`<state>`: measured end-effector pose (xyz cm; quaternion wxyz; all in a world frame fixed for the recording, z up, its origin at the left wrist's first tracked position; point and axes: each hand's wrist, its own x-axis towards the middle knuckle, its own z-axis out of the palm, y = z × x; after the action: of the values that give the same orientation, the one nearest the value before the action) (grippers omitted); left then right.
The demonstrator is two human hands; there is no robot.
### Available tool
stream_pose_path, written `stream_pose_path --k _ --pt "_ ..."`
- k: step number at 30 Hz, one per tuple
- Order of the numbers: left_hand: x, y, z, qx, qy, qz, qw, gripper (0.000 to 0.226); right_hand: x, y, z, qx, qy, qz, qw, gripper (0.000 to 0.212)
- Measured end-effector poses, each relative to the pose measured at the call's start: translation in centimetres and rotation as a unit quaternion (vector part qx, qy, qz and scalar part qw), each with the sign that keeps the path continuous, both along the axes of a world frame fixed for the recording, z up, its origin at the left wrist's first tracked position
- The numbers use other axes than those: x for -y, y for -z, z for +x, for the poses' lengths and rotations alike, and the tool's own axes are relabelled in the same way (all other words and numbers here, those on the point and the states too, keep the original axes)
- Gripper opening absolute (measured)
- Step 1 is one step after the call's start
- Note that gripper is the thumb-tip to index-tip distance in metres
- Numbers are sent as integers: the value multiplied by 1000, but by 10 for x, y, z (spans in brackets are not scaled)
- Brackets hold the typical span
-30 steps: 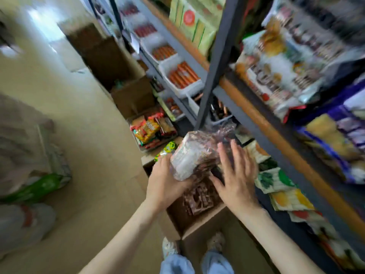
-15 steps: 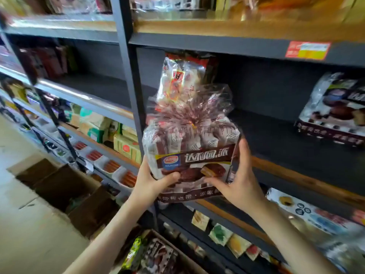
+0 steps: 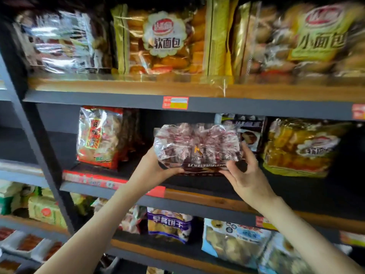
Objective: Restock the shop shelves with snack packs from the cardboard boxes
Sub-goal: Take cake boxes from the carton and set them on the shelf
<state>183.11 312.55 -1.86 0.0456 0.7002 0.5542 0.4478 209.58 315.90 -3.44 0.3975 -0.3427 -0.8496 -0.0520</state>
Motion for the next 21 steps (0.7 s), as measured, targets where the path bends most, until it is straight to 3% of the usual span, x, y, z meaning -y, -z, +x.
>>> stream_pose_path --k 3,4,7,15,21 --pt "-31 2 20 18 7 -26 999 64 -16 -7 19 46 77 -7 996 89" --pt "-39 3 26 41 6 -42 998 64 -24 -5 26 53 78 6 996 87" --pt "-64 4 44 113 18 -84 990 60 -46 1 46 145 154 87 974 111" --pt "-114 5 94 91 61 -130 985 59 -87 -2 44 250 196 147 937 119" --pt "-146 14 104 15 77 -141 987 107 -118 -3 45 259 235 113 930 127"
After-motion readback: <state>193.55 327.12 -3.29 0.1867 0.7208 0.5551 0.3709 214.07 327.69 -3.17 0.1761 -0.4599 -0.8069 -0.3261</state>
